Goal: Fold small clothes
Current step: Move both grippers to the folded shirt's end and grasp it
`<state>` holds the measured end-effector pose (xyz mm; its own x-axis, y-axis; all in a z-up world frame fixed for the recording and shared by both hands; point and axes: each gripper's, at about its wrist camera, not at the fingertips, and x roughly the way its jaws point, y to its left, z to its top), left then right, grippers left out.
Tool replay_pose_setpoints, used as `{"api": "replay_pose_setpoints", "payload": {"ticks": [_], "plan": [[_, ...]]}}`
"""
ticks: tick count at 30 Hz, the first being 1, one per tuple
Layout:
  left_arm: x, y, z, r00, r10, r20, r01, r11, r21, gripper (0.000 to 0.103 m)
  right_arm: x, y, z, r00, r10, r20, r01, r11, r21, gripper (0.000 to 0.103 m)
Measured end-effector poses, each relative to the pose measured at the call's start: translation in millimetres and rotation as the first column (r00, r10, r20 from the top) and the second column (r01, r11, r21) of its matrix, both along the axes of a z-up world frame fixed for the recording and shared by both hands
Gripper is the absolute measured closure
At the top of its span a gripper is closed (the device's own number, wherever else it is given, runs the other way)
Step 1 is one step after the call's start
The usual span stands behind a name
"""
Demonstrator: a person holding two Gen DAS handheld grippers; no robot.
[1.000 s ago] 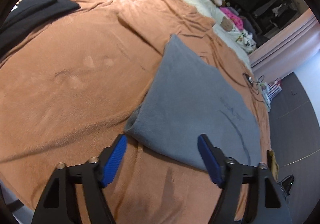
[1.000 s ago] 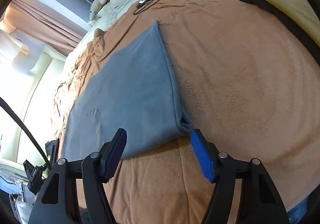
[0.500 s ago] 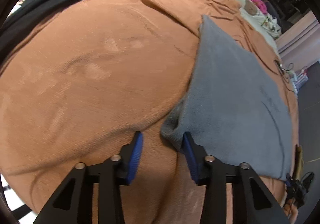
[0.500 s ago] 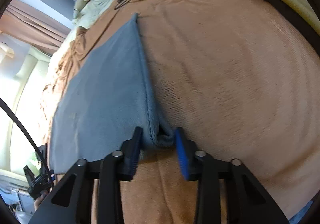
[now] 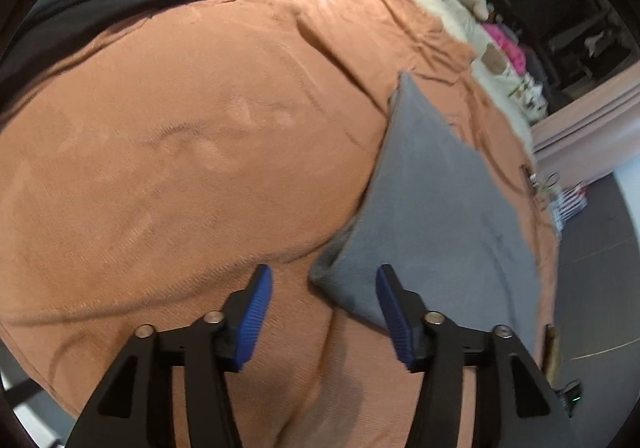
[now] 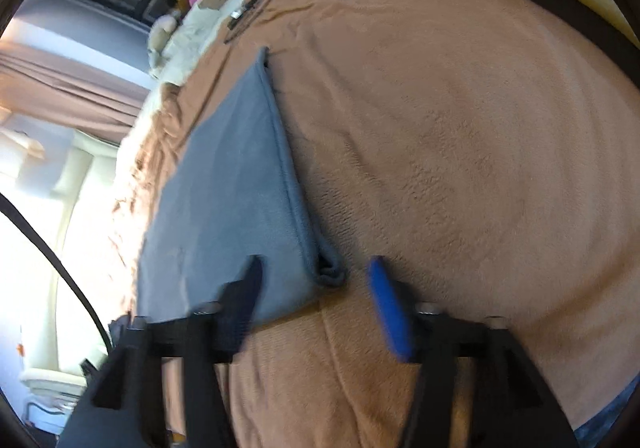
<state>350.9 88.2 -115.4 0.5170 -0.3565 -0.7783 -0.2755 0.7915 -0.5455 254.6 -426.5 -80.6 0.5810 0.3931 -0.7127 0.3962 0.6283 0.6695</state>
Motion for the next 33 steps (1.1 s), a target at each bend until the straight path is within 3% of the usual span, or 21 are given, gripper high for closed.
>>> {"api": "replay_pose_setpoints", "payload": {"ticks": [5,11,16,22,30,33], "plan": [[-7,-2,-11,1.000,0.015,-0.013,-0.017,0.991,-0.130,0.045,-13,6,-6,0.999,0.005,0.036,-0.008,0.996,0.089,0.039],[-8,-4,-23,0.999,0.038,-0.029,-0.043,0.978,-0.202,0.046,-13,8,-28,0.999,0.022,0.031,-0.027,0.983,0.182,0.039],[-5,-7,-27,0.998,0.058,-0.021,-0.061,0.968,-0.245,0.046,-8,1,-38,1.000,0.003,0.020,-0.006,0.983,0.184,0.055],[4,-13,-32,0.997,0.069,-0.033,-0.075,0.970,-0.232,0.046,-5,4,-38,1.000,-0.008,0.025,0.004,0.988,0.156,0.059],[12,-15,-32,0.995,0.103,0.008,-0.099,0.969,-0.228,0.046,-6,13,-40,0.998,-0.039,0.053,0.030,0.988,0.149,0.066],[12,-14,-30,0.994,0.107,0.012,-0.102,0.968,-0.228,0.056,-6,14,-41,0.997,-0.053,0.056,0.044,0.988,0.148,0.073]]}}
